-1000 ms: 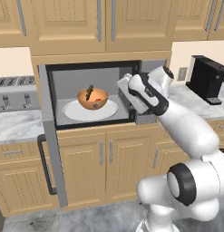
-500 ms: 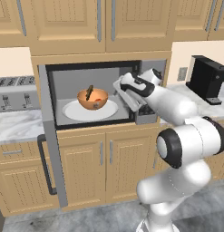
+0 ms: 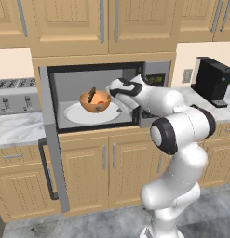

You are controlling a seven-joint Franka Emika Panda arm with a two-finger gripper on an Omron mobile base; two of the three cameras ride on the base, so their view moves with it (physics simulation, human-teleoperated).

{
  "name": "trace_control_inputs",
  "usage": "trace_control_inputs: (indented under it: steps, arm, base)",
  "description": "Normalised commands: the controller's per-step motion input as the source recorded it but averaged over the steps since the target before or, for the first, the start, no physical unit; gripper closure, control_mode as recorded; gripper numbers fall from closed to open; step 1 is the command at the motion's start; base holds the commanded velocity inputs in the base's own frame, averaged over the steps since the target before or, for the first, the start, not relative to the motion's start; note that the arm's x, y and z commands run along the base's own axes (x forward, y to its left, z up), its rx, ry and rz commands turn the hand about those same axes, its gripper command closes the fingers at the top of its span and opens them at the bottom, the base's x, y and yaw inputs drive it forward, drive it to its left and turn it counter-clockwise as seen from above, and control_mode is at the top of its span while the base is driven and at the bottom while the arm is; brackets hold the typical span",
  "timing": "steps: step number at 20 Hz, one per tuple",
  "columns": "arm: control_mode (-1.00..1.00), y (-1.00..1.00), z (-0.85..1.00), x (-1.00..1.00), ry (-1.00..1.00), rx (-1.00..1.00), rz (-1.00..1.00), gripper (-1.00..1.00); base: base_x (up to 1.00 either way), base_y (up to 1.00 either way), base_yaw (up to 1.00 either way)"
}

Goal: The microwave is finished heating the fish and tomato. Take the bowl containing the food and place it on the dining counter.

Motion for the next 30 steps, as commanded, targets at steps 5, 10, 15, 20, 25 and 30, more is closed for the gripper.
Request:
trace_control_inputs:
  steps: [5,10,15,20,25,30]
  arm:
    - [-1.0,0.34,-0.29,0.55,0.0,-0.02,-0.03,-1.0]
    - [-1.0,0.01,-0.19,0.72,0.0,0.0,-0.07,-1.0]
    - [-1.0,0.0,-0.16,0.71,0.0,-0.01,-0.07,-1.0]
    - [-1.0,0.0,-0.2,0.62,0.0,-0.03,-0.03,-1.0]
    - [-1.0,0.01,-0.22,0.5,0.0,-0.04,-0.02,-1.0]
    - [-1.0,0.01,-0.33,0.08,0.05,-0.06,0.0,1.0]
  base:
    - [0.0,0.0,0.0]
    - [0.0,0.0,0.0]
    - [0.0,0.0,0.0]
    - [0.0,0.0,0.0]
    - [0.0,0.0,0.0]
    - [0.0,0.0,0.0]
